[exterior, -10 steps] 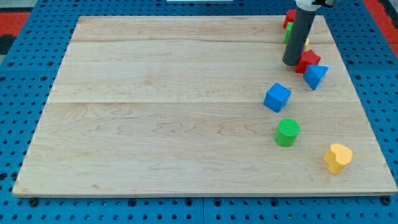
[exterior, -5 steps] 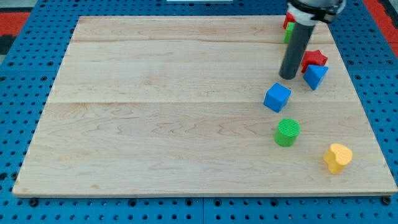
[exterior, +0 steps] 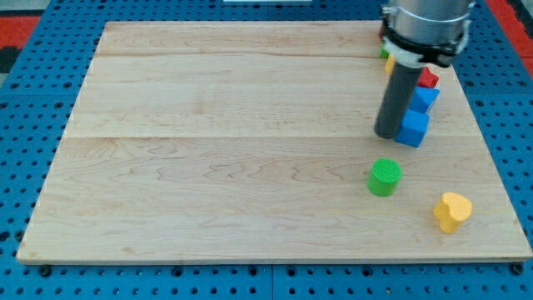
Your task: Move the blue cube to the blue triangle
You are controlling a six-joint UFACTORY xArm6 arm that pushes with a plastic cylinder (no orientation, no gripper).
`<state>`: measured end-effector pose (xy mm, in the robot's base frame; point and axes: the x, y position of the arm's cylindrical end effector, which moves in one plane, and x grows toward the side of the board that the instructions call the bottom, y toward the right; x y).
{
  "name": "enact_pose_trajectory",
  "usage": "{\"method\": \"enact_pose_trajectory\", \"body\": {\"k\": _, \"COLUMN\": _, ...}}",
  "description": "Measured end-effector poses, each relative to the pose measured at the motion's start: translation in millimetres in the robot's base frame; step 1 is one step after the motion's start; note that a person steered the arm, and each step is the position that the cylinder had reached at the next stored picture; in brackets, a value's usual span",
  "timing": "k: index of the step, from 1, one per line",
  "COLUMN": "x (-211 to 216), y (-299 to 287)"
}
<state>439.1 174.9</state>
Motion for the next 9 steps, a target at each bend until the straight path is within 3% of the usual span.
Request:
{"method": "enact_pose_trajectory", "body": {"k": 2, "x": 25.5, "y": 3.2}}
{"method": "enact_pose_trajectory", "body": {"k": 7, "x": 23.3, "y": 32.5}}
{"method": "enact_pose_trajectory", "body": {"k": 9, "x": 86.1, "y": 25.5}}
